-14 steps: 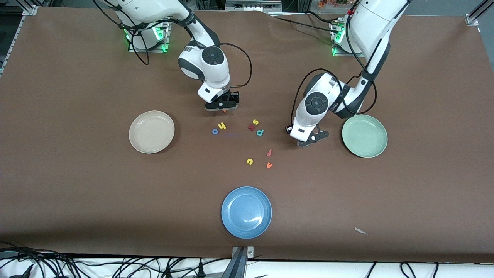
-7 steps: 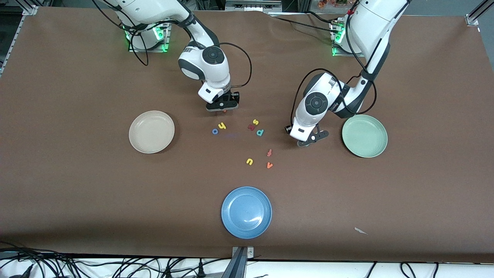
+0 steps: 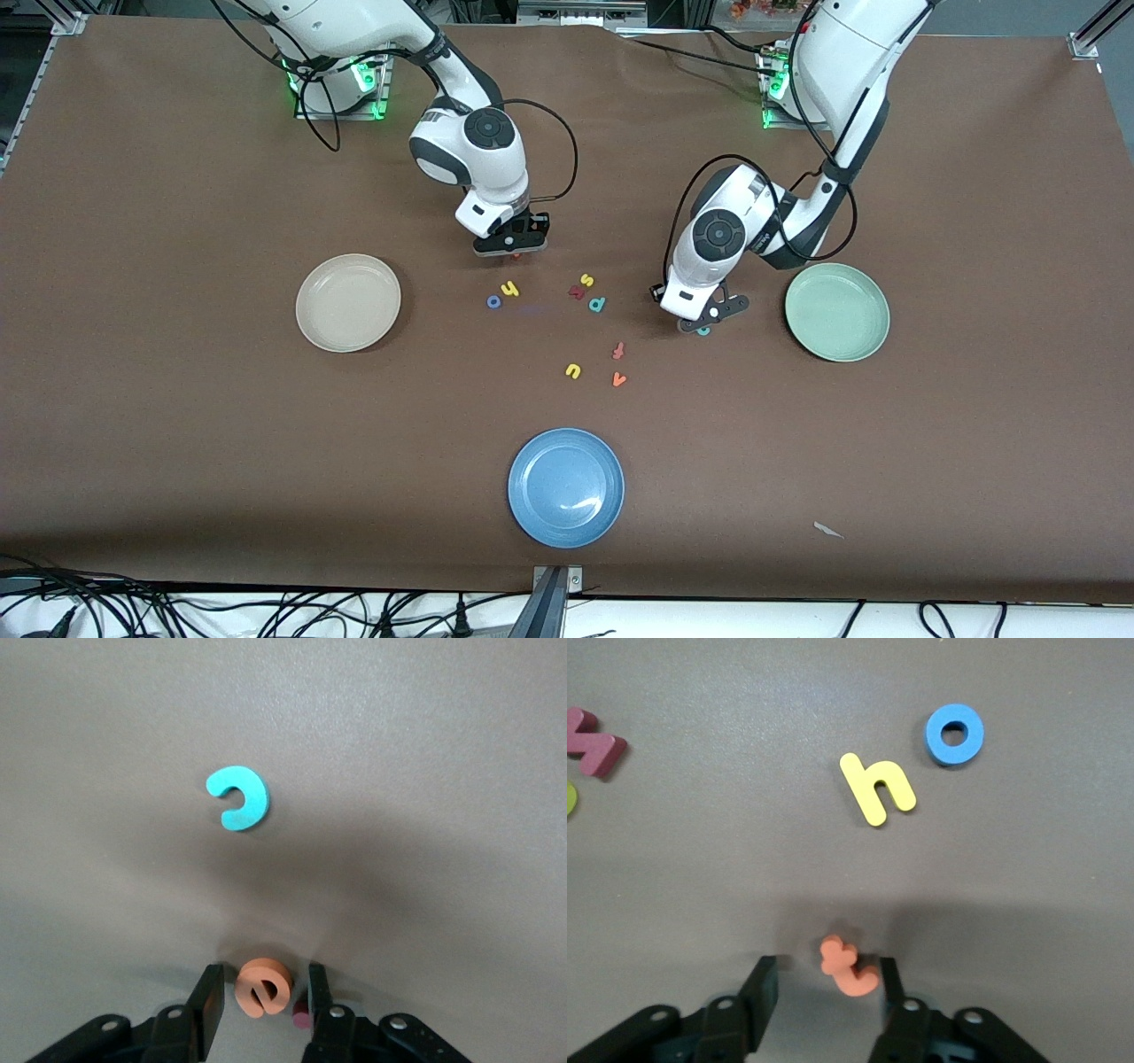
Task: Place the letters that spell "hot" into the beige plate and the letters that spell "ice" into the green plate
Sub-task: 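Grasp orange e with the left gripper while the right gripper grasps orange t, then drop the e on the green plate while the right gripper drops t on cream, then reach the left gripper to the teal c while the right gripper reaches the blue o, then grasp the teal c with the left gripper while the right gripper grasps the o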
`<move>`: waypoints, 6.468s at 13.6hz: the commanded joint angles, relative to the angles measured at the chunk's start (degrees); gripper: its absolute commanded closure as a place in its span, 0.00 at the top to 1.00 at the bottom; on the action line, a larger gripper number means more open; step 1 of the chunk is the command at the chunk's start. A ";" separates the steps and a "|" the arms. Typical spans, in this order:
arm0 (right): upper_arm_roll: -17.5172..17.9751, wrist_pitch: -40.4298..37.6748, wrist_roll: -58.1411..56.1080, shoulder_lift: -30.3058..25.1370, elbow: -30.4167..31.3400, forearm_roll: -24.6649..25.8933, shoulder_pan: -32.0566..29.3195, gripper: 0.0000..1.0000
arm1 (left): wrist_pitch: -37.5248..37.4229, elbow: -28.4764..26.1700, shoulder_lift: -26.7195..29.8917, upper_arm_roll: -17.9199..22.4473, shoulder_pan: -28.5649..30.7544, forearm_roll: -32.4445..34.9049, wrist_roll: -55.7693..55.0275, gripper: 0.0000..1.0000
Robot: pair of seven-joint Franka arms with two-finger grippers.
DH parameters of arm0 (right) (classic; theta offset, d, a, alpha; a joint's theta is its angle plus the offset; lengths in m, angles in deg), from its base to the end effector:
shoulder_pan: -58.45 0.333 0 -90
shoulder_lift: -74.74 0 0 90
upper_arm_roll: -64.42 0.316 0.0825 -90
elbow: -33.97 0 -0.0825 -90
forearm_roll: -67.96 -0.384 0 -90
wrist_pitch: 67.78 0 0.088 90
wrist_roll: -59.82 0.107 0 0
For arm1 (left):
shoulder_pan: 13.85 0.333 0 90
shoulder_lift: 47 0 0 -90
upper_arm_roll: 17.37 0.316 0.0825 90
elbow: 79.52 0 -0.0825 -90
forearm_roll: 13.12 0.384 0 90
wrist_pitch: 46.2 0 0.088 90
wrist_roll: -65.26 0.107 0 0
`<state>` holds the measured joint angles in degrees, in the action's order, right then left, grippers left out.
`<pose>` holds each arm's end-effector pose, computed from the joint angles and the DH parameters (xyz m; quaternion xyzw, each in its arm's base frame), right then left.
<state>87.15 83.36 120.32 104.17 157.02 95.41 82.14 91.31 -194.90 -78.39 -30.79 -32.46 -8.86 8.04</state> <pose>0.3804 0.4217 0.1791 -0.9976 -0.0610 -0.0330 0.0058 0.4974 -0.3106 0.1723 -0.9763 -0.2006 0.0784 0.0231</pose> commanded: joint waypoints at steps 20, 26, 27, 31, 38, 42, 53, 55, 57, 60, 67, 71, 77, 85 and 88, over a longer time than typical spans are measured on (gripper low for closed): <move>-0.67 -5.76 -0.99 -7.44 1.57 1.20 -0.48 0.00 | 0.12 -0.29 -1.74 0.42 0.42 0.67 -0.87 0.23; -0.58 -11.20 -10.81 -15.10 5.27 -0.81 -6.72 0.00 | -6.69 5.14 1.94 0.24 2.17 -0.04 -0.17 0.19; -0.58 -11.91 -14.05 -15.89 5.18 -3.43 -7.16 0.00 | -12.04 8.91 2.04 0.24 2.52 -0.04 -0.08 0.19; -0.84 -14.64 -25.31 -18.09 5.01 -9.07 -10.58 0.00 | -31.57 22.28 2.30 0.33 6.03 -5.57 8.42 0.19; -10.15 -18.60 -45.98 -20.82 4.92 -16.29 -11.39 0.00 | -41.71 22.84 4.51 0.77 20.88 0.20 37.15 0.19; -15.69 -17.90 -55.90 -19.59 4.83 -21.02 -12.00 0.00 | -34.54 19.77 -1.82 0.68 24.15 6.20 42.81 0.22; -16.76 -17.02 -57.77 -18.36 4.13 -25.06 -12.53 0.83 | -24.40 15.16 0.63 -4.49 23.88 5.06 35.21 1.00; -15.01 -17.02 -55.07 -16.52 2.12 -27.27 -12.44 0.83 | -23.61 17.02 0.02 -8.70 23.27 4.19 24.75 1.00; -11.50 -15.97 -47.00 -12.49 -1.39 -26.84 -12.09 0.83 | -20.20 17.29 -1.04 -9.43 19.86 4.18 17.71 1.00; -10.43 -14.12 -38.29 -7.65 -5.97 -26.14 -8.23 0.83 | -12.13 16.86 -3.93 -9.34 16.34 4.53 5.50 1.00; -10.25 -13.85 -22.37 0.96 -14.93 -18.50 -2.08 0.82 | -9.37 16.41 -8.85 -8.99 14.83 6.99 2.03 0.94; -10.34 -13.68 -17.52 3.78 -16.70 -16.29 -0.40 0.81 | -7.97 16.77 -10.27 -8.99 14.21 9.81 -0.34 0.91; -10.43 -9.47 -13.66 6.42 -16.79 -15.15 0.92 0.81 | -7.52 14.57 -9.74 -9.34 16.06 9.72 1.05 0.87; -10.51 -8.76 -12.42 7.48 -16.61 -12.51 1.10 0.62 | -7.78 12.55 -9.30 -10.65 16.14 8.93 2.91 0.79; -10.51 -7.80 -12.42 7.74 -16.53 -12.51 1.10 0.47 | -7.96 12.55 -9.30 -10.84 16.15 8.93 2.99 0.63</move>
<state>76.91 74.47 106.56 110.59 141.72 81.66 82.65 83.30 -180.64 -88.67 -41.15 -16.95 -0.92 10.43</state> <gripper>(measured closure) 0.480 0.286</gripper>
